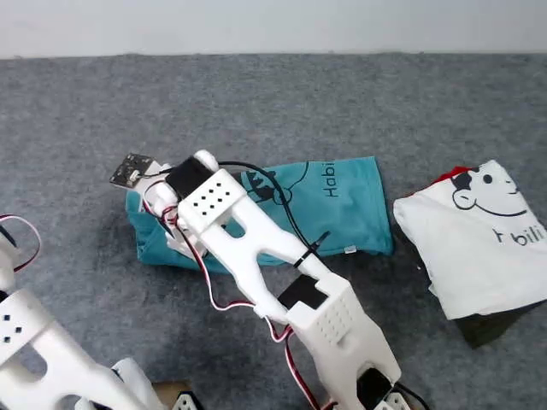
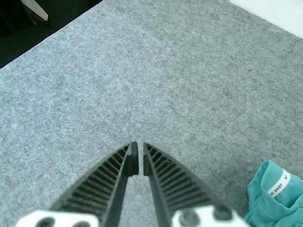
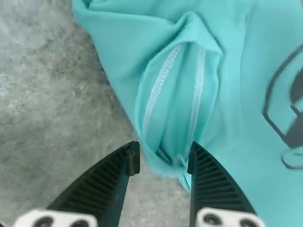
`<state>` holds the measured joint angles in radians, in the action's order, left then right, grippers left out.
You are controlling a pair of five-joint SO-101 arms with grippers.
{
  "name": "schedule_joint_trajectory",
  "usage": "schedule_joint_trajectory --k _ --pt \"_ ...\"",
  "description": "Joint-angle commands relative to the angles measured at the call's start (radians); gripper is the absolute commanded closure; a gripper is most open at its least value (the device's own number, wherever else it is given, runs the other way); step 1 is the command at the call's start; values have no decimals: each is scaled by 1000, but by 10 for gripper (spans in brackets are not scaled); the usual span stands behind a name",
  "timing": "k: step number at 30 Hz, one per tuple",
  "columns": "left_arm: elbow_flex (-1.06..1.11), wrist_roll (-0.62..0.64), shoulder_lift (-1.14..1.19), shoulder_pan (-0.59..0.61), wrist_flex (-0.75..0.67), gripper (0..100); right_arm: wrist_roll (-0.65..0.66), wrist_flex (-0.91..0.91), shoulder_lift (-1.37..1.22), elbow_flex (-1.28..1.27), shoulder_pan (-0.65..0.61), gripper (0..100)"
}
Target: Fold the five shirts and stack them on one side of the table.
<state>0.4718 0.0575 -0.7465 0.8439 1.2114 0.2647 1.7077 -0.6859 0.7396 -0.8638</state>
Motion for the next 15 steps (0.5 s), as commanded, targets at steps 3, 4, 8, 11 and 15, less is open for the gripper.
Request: schedule_joint_trajectory --k 3,4,8,11,15 --pt "-4 6 -6 -6 5 971 -9 -77 -90 34 24 824" --pt "-4 6 -6 -6 5 971 -9 -84 -104 37 33 824" --pt "-4 6 -6 -6 9 971 -5 -110 -127 38 71 824" --pt "-4 6 -6 -6 9 971 -3 -139 -120 38 108 824" --pt "-4 6 -6 -8 9 971 -2 -159 -130 38 151 824"
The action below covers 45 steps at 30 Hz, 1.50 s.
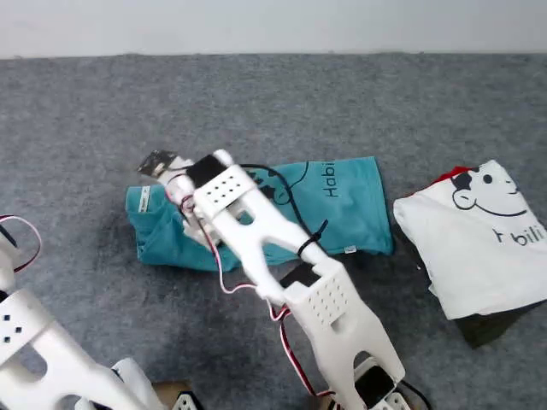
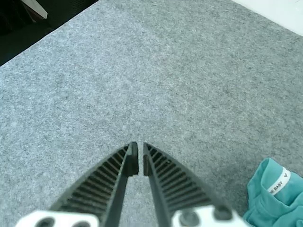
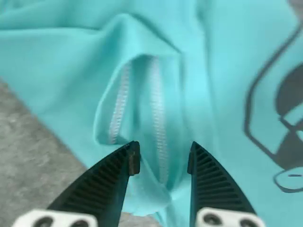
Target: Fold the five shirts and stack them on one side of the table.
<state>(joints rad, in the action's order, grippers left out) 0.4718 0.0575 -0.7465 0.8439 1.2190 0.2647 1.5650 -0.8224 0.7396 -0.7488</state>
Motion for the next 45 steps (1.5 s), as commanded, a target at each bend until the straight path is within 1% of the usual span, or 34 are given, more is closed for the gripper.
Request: schedule_joint_trajectory --k 1,6,12,15,19,23,26,29,35,39,45 --pt "-4 6 -6 -8 2 971 -2 -22 7 38 45 824" --pt "-4 6 -6 -8 2 971 -2 -64 22 40 88 824" --pt "-4 6 -6 -8 2 971 -6 -28 114 40 82 824" --pt "-4 6 -6 -8 2 971 -11 30 185 40 31 824" --pt "-4 6 -6 -5 2 971 -26 99 226 38 -79 824" --pt "-5 6 -8 -2 2 971 -83 105 205 34 -170 824" --pt "-5 6 -8 -2 2 971 -81 85 168 37 -191 824" --pt "-5 6 -8 -2 2 971 -78 58 113 37 -185 824" --pt "-5 6 -8 -2 2 971 -71 -2 27 37 -111 824" --pt "-5 6 -8 -2 2 971 -31 -28 16 38 -58 824" --pt "-4 6 -8 -2 2 971 -31 -58 30 40 -13 824"
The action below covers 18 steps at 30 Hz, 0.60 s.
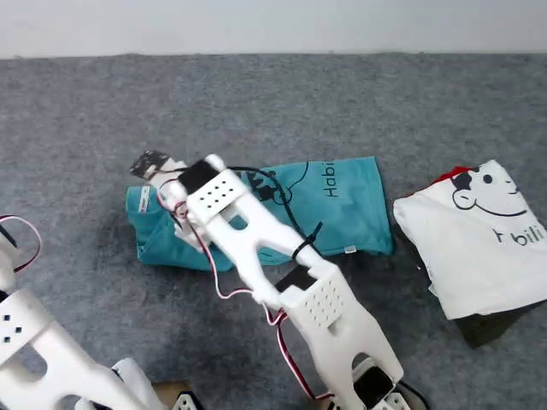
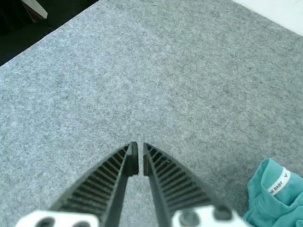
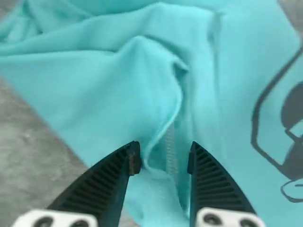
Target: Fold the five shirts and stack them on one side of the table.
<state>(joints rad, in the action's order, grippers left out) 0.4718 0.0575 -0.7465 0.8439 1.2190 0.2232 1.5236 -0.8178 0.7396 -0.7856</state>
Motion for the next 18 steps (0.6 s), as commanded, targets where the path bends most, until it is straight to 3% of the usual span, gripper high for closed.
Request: schedule_joint_trajectory --k 1,18 --pt "-4 6 -8 -2 2 971 11 -22 27 40 33 824" --pt "-4 6 -8 -3 2 971 12 -130 -54 38 116 824"
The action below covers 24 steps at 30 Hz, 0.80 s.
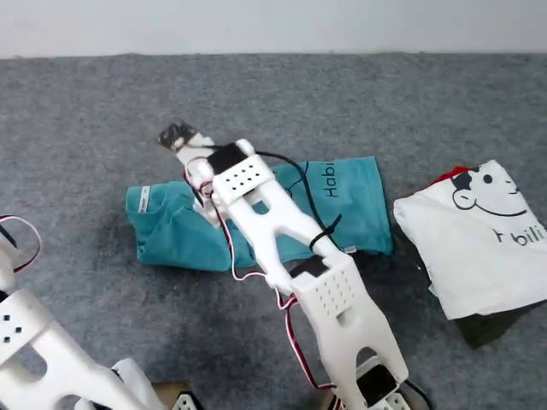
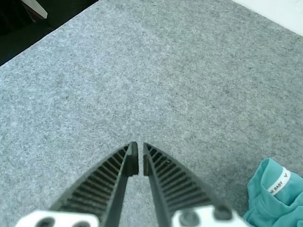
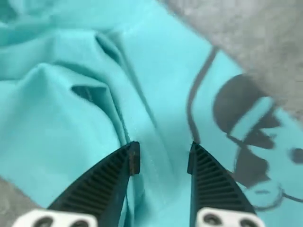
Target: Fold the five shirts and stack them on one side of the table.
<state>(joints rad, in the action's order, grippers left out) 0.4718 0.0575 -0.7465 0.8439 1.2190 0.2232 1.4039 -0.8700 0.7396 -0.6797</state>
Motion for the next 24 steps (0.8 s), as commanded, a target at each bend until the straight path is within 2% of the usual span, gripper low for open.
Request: schedule_joint_trajectory --k 1,5,9,18,24 --pt "-4 6 -8 -3 2 971 12 -10 -5 41 12 824" --pt "-4 6 -8 -3 2 971 12 35 39 104 25 824" --pt "-4 6 -8 -2 3 971 11 154 93 206 84 824" --pt "-4 6 -8 -6 17 971 3 194 51 236 475 823" --pt "-4 6 -8 -6 15 971 3 189 -7 236 616 823"
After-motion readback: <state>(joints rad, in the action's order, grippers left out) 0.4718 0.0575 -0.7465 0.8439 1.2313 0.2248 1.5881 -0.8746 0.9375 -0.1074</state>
